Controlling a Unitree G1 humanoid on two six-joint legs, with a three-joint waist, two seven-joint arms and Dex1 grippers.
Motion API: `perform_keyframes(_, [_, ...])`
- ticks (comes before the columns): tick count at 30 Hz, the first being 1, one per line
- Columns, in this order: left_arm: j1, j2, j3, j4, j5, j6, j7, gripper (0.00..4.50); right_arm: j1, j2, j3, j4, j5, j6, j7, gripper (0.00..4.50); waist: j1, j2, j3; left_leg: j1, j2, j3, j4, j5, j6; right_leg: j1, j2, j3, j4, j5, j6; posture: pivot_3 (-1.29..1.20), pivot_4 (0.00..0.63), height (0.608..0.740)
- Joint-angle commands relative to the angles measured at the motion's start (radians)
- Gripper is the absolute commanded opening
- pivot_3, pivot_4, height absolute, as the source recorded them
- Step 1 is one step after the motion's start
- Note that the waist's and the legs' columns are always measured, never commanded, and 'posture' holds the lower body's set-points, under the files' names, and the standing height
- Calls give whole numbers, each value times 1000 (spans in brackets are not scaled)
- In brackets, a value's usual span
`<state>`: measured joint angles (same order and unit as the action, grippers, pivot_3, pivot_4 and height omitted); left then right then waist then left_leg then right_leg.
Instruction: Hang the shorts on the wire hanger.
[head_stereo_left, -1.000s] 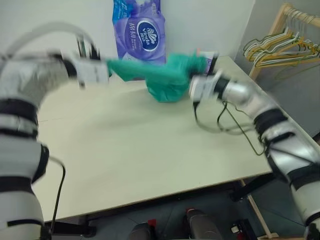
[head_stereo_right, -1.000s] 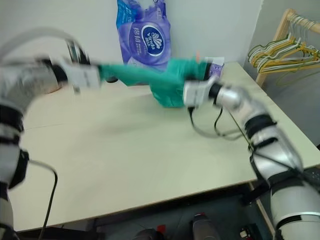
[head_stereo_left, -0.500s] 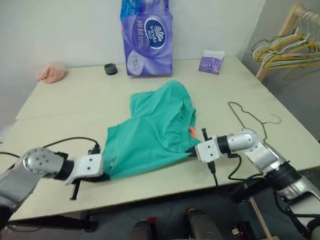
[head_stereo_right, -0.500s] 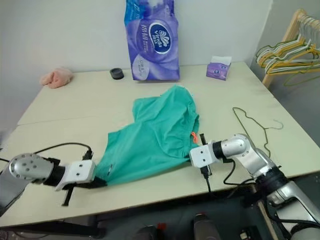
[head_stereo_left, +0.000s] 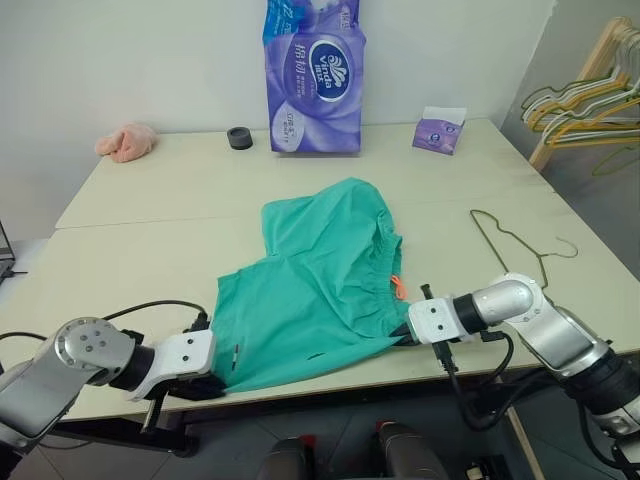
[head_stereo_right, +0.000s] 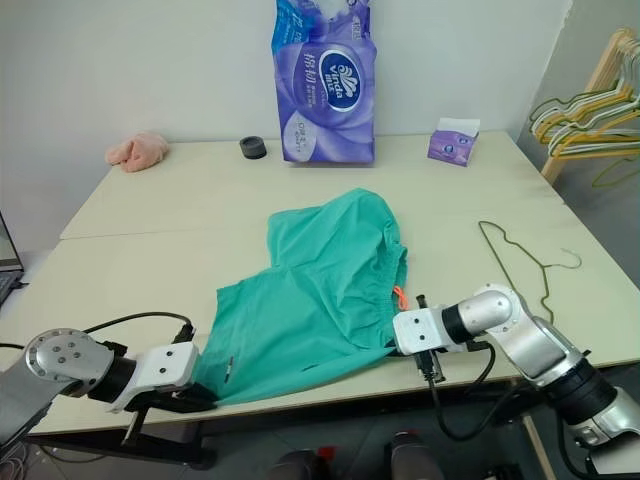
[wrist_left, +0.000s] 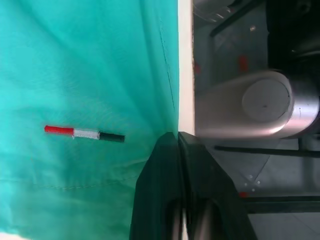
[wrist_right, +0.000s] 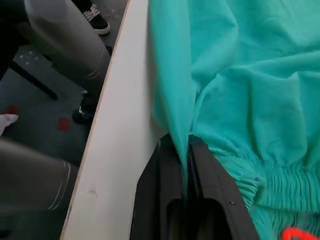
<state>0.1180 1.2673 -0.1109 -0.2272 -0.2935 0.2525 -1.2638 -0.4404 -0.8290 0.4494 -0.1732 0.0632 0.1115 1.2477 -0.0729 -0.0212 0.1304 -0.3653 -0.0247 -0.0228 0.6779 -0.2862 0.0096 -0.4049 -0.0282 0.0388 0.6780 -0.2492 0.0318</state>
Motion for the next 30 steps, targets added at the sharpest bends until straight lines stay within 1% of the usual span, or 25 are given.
perform_keyframes(1, [7,9,29,-8,0,18,-32,1483,2,-13,-49,-61,33,32,24,1349,0,0,0,0,0,0,0,0,0,0,0,0,0,0,1,-98,93,740])
perform_keyframes(4, [7,1,46,-11,-7,24,-46,2401,13,-30,-75,-104,70,67,52,2404,1,0,0,0,1,0,0,0,0,0,0,0,0,-1,2,-96,92,740])
perform_keyframes(7, [-27,-22,78,-22,-59,67,-57,3319,47,-48,-153,-206,209,190,67,3438,7,0,0,0,1,0,0,0,0,0,0,0,0,-1,2,-100,93,740])
perform_keyframes(8, [-42,-31,89,-28,-80,86,-59,3641,57,-45,-183,-235,258,235,58,3856,8,0,0,0,1,0,0,0,0,0,0,1,0,-1,2,-100,93,740])
perform_keyframes(10, [-80,-56,112,-34,-125,125,-61,4277,72,-25,-253,-282,359,329,15,4498,11,0,0,0,1,0,0,0,0,0,0,1,0,-1,2,-105,93,740])
perform_keyframes(11, [-104,-71,122,-34,-149,149,-61,4480,78,-11,-291,-297,406,374,-14,4500,13,-1,0,0,1,0,0,0,0,0,0,1,0,-1,2,-106,93,740])
perform_keyframes(13, [-172,-130,143,-35,-209,191,-38,4480,90,35,-376,-295,464,437,-110,4500,15,-1,0,0,1,0,0,0,0,1,0,1,-1,-1,2,-114,95,740])
perform_keyframes(15, [-239,-190,156,-50,-263,236,-11,4480,105,71,-446,-269,479,478,-206,4500,18,-2,-1,0,1,-1,0,0,0,1,0,1,-1,-1,2,-124,96,740])
perform_keyframes(18, [-339,-278,152,-77,-306,299,57,4480,138,121,-534,-216,465,510,-342,4500,18,-2,-1,-1,1,0,1,0,0,1,0,2,-2,-1,2,-137,101,740])
perform_keyframes(20, [-409,-327,129,-94,-307,321,89,4480,157,161,-589,-160,411,515,-478,4500,16,-3,-1,-1,1,0,0,0,-1,1,0,2,-2,-1,2,-150,103,740])
perform_keyframes(22, [-466,-356,115,-91,-322,355,95,4480,165,184,-628,-98,356,504,-581,4500,13,-3,-1,-1,1,0,0,0,-1,1,0,3,-2,1,-1,-162,104,740])
perform_keyframes(24, [-502,-367,94,-76,-304,359,86,4480,151,203,-667,-40,323,533,-683,4500,6,-3,-1,-1,1,1,0,0,-1,0,1,4,-1,1,-1,-164,102,740])
perform_keyframes(26, [-534,-382,58,-54,-257,333,90,4480,132,212,-702,31,274,527,-780,4500,-4,-2,-1,-1,1,1,0,0,-1,0,4,4,-1,1,-1,-170,102,740])
perform_keyframes(30, [-589,-443,-17,-29,-187,281,101,4480,132,199,-746,125,219,520,-868,4500,-14,-2,-1,-1,1,1,-1,0,-1,0,6,5,-1,1,-1,-180,103,740])
